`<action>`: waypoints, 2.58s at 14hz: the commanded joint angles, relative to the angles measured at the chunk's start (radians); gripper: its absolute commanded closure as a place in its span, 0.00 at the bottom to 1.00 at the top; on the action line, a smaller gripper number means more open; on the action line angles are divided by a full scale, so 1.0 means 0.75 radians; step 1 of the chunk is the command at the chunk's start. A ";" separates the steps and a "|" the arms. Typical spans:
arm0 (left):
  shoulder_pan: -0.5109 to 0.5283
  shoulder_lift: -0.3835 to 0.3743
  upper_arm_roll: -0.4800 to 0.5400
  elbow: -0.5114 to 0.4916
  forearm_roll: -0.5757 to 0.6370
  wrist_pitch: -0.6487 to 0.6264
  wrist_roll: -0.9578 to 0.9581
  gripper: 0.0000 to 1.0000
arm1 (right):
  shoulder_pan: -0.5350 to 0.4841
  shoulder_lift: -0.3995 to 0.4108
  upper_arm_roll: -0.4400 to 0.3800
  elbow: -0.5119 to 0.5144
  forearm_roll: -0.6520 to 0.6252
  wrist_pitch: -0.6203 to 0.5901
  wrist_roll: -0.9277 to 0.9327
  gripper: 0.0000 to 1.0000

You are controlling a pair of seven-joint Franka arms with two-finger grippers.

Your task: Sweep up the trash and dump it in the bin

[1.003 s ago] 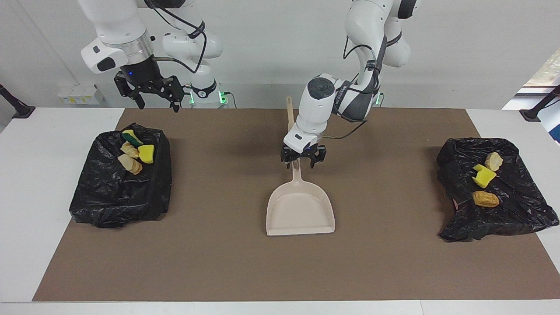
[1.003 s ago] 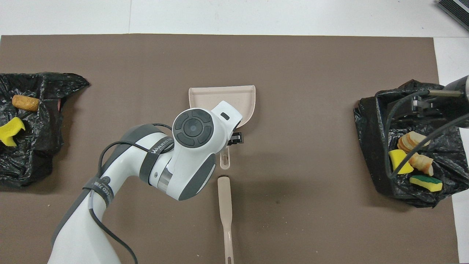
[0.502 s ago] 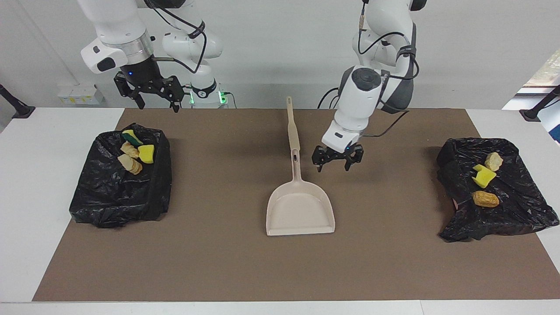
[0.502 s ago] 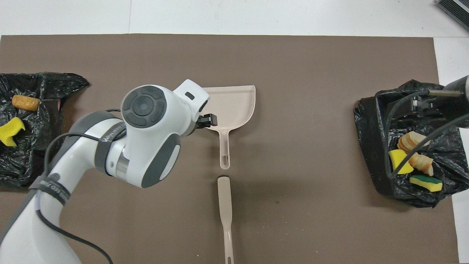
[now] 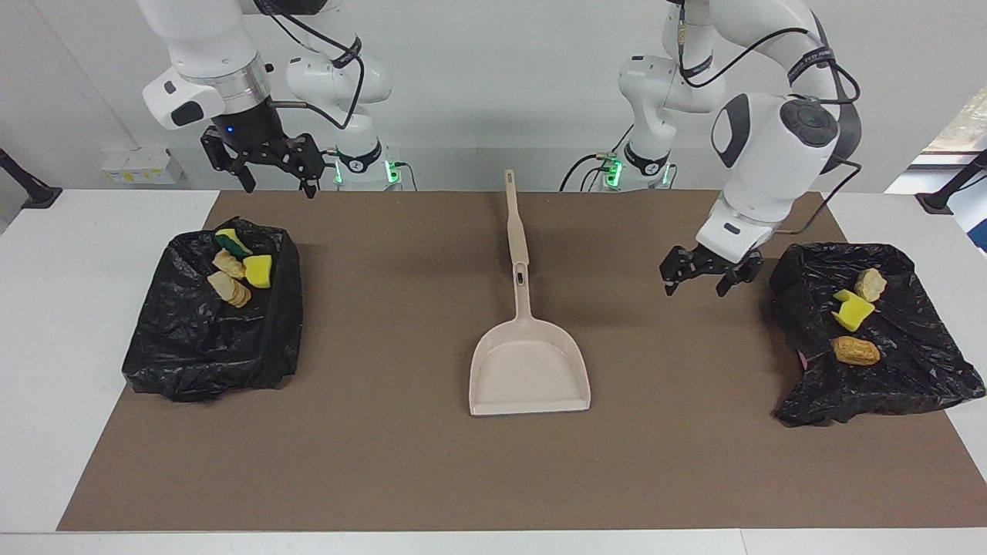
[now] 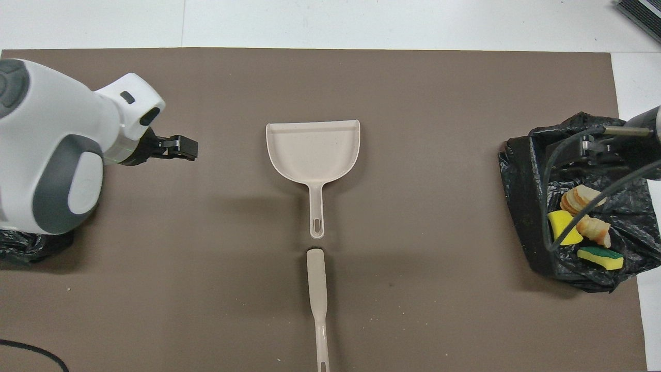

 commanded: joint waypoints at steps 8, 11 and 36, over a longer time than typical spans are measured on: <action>0.222 -0.027 0.011 0.280 0.009 -0.417 0.210 0.00 | -0.008 -0.034 -0.004 -0.045 0.023 0.043 -0.001 0.00; 0.222 -0.066 0.013 0.274 0.007 -0.435 0.218 0.00 | -0.008 -0.036 -0.004 -0.047 0.023 0.043 -0.001 0.00; 0.396 -0.136 -0.220 0.280 0.078 -0.503 0.234 0.00 | -0.008 -0.040 -0.004 -0.059 0.023 0.045 -0.026 0.00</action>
